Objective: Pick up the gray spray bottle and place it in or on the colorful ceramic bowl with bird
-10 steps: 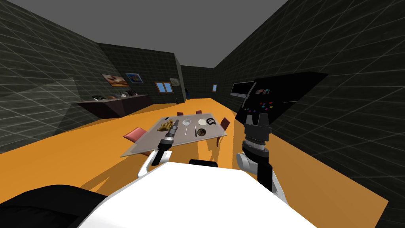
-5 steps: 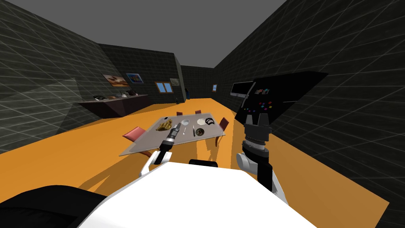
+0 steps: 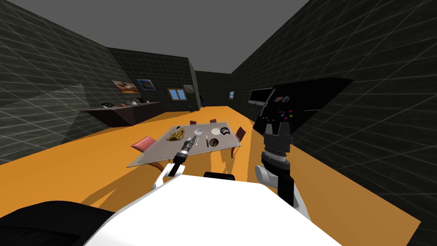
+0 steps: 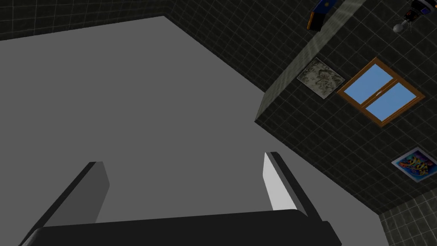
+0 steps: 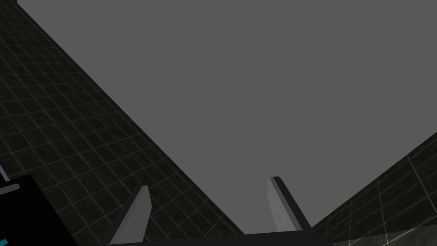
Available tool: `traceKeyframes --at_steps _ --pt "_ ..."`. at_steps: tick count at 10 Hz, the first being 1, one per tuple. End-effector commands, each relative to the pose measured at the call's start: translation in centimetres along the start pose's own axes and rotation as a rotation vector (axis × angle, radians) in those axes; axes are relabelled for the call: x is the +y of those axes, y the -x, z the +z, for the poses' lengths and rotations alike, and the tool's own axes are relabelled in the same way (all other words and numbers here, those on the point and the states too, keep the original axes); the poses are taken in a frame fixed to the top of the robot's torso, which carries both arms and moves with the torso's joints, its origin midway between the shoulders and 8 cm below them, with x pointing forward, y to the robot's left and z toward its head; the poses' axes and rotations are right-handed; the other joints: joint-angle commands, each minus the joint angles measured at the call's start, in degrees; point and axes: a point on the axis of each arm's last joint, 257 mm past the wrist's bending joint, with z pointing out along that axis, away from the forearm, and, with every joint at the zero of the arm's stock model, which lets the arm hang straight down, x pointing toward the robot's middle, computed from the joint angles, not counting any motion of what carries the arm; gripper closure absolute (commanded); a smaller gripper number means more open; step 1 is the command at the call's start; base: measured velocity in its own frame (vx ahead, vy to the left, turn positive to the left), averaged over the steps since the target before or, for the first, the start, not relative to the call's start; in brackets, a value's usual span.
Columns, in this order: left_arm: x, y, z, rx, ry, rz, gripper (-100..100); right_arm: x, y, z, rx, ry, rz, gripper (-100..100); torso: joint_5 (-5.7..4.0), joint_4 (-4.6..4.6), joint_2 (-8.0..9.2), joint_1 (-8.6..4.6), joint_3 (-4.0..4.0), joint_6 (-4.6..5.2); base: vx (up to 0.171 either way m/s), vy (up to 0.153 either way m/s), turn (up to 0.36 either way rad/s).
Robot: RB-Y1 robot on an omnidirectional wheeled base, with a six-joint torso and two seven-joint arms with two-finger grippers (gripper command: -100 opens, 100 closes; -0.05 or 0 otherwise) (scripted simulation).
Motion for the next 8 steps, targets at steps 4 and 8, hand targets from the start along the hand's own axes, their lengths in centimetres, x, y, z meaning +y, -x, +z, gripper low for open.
traceKeyframes --at_steps 4,8 --pt "4.5 -4.4 -1.2 0.104 0.086 0.141 -100 0.0 0.0 0.0 0.0 0.0 0.0 0 0.01 -0.01 -0.03 0.06 -0.02 0.0 0.016 -0.086 0.009" --pt "7.4 -7.1 -2.1 0.173 0.139 0.216 -100 0.0 0.0 0.0 0.0 0.0 0.0 0 -0.01 -0.01 -0.08 -0.03 -0.04 0.01 0.024 -0.093 0.005"
